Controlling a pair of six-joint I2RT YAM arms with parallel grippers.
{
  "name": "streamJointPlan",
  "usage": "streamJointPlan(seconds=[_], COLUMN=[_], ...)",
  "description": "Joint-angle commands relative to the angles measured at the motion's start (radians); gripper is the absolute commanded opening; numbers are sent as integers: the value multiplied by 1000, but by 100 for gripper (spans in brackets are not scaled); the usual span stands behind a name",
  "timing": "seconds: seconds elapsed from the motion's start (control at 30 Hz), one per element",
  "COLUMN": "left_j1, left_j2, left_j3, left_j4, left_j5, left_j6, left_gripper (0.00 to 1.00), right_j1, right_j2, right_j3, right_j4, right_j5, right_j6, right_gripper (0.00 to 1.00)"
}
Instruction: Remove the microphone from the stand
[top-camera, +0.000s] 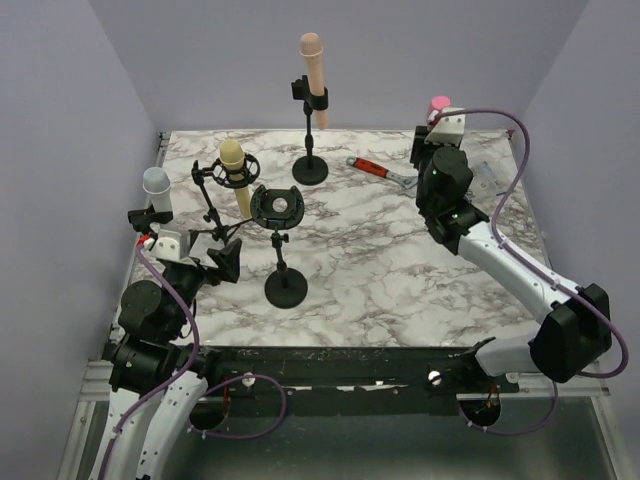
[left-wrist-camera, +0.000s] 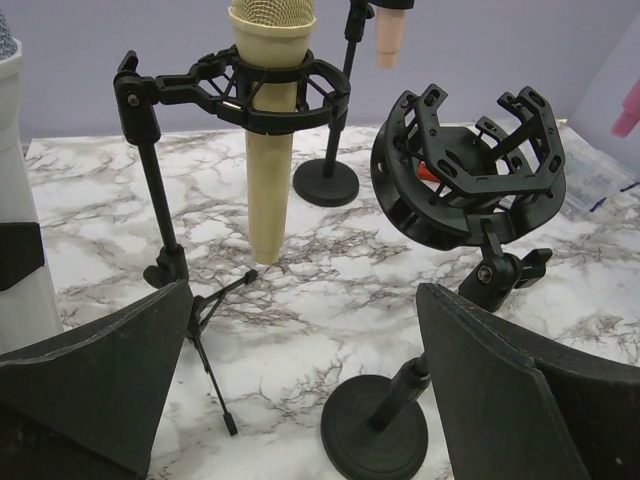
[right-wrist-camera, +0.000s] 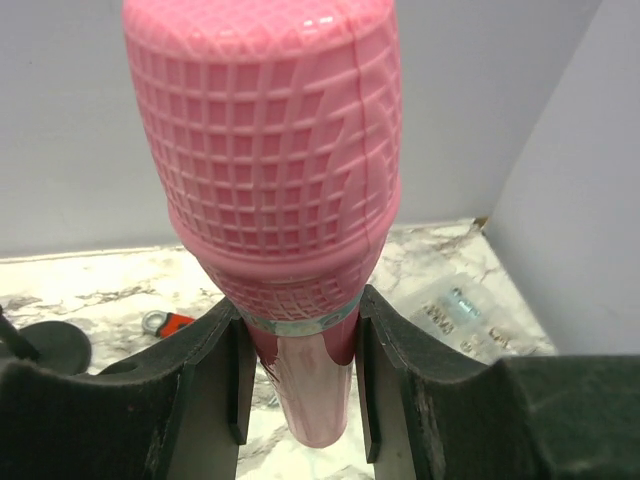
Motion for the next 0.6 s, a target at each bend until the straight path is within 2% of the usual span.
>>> streamJointPlan(seconds=[0.0,0.2,0.27,0.37,0.5,0.57], left_j1=[5,7,7,7,7,7], left_j2=[9,-1,0,7,1,-5], left_j3=[-3,-7,-7,-4,-3,-5], left_j4=[19,16,19,19,17,15], left_j5=[31,27,30,37,36,35], left_j6=[3,3,3,1,0,0], left_gripper=[99,99,99,99,99,99], right_j1=[-48,-169,-187,-194,-237,-265], right_j2=[86,305,365,394,379,387], right_j3=[138,385,452,453,331,291], right_j4=[-348,-791,-879,-902,-786,-776], right_j5=[-120,-305,-380,-514,-747,-785], right_j6=[298,500,538,618,780,882], right_gripper=[1,1,1,1,1,1])
